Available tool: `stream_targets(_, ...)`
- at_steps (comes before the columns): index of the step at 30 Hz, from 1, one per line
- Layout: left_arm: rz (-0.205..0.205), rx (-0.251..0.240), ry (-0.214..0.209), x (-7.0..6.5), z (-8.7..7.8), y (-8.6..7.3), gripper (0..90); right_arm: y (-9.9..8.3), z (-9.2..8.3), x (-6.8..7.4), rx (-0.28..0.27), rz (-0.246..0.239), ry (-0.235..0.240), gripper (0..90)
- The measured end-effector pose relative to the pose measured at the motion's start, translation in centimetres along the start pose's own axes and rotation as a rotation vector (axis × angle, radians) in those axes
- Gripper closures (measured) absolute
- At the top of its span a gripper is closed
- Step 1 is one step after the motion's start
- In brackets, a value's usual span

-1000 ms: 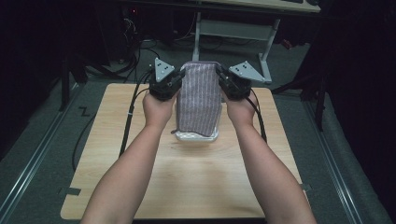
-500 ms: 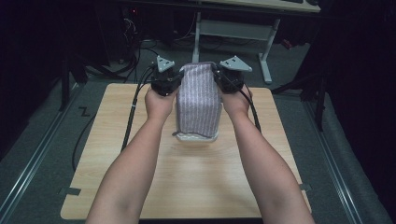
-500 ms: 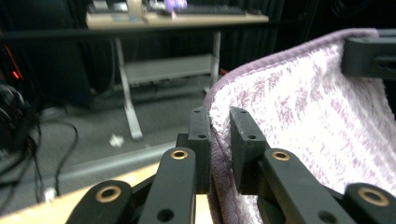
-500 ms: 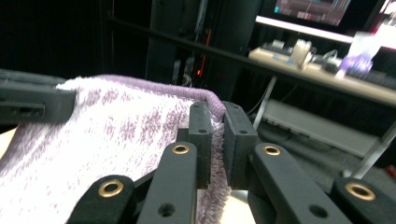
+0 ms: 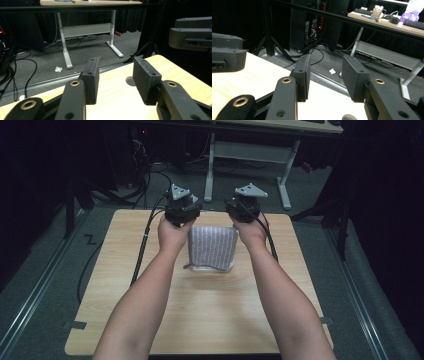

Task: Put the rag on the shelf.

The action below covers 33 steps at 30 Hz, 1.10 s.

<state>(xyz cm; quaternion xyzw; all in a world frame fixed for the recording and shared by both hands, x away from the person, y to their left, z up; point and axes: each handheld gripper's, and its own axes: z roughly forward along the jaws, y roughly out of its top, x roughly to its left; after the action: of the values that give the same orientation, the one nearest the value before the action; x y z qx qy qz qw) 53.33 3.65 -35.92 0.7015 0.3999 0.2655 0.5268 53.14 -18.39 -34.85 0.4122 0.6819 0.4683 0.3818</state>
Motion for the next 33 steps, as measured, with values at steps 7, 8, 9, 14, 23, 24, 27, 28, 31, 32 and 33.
stream_targets(7,-0.010,-0.009,-0.006,-0.5,-0.6,-0.3,55.4,-0.4,-0.8,0.7,-0.001,-0.006,0.015,60.1)
stream_targets(8,-0.008,-0.012,-0.007,-0.6,-0.8,-0.2,55.4,-0.4,-0.9,0.7,-0.002,-0.015,0.017,60.0)
stream_targets(9,-0.003,-0.012,-0.008,-0.7,-1.0,-0.2,55.4,-0.5,-1.0,0.9,-0.002,-0.016,0.022,59.2)
stream_targets(14,-0.019,-0.057,-0.031,-1.4,-2.5,-0.3,54.4,-1.0,-2.2,1.2,-0.009,-0.033,0.045,55.9)
stream_targets(23,0.034,-0.058,-0.028,-2.9,-4.8,-1.4,51.3,-1.9,-5.2,1.2,-0.037,-0.030,0.039,57.3)
stream_targets(24,0.040,-0.057,-0.028,-3.1,-5.1,-1.5,50.6,-2.0,-5.6,1.2,-0.037,-0.025,0.039,57.3)
stream_targets(27,0.070,-0.059,-0.028,-3.4,-6.4,-1.8,48.0,-2.4,-6.7,1.0,-0.039,-0.021,0.036,57.2)
stream_targets(28,0.071,-0.058,-0.033,-3.4,-6.7,-1.9,47.2,-2.6,-7.0,1.0,-0.042,-0.017,0.038,57.0)
stream_targets(31,0.062,-0.058,-0.036,-3.4,-7.8,-2.4,45.1,-3.2,-8.0,1.0,-0.051,-0.019,0.034,55.0)
stream_targets(32,0.059,-0.064,-0.037,-3.4,-8.1,-2.6,44.7,-3.4,-8.3,0.9,-0.052,-0.021,0.035,53.8)
stream_targets(33,0.055,-0.067,-0.037,-3.4,-8.4,-2.9,44.3,-3.6,-8.5,1.0,-0.046,-0.018,0.038,53.2)
